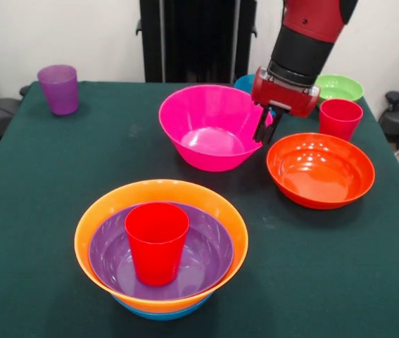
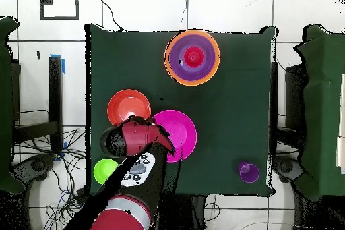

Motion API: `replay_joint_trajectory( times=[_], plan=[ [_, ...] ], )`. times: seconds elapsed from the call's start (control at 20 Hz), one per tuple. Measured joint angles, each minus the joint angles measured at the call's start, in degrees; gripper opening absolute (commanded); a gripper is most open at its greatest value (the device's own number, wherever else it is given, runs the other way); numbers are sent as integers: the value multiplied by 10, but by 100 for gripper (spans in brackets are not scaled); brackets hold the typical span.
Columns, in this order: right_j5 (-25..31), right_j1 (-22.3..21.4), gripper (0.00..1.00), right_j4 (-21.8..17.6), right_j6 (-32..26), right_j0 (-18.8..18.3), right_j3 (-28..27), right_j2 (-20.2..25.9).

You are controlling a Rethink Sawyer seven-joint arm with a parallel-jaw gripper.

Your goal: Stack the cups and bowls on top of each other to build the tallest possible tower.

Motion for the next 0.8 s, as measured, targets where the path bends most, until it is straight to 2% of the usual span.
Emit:
replay_joint_trajectory(
  times=[0.3,0.35,0.8],
  plan=[
    [-3,5,0,3,0,0,0,-1],
    [-3,6,100,4,0,0,0,-2],
    [-3,21,100,4,0,3,0,-10]
  ],
)
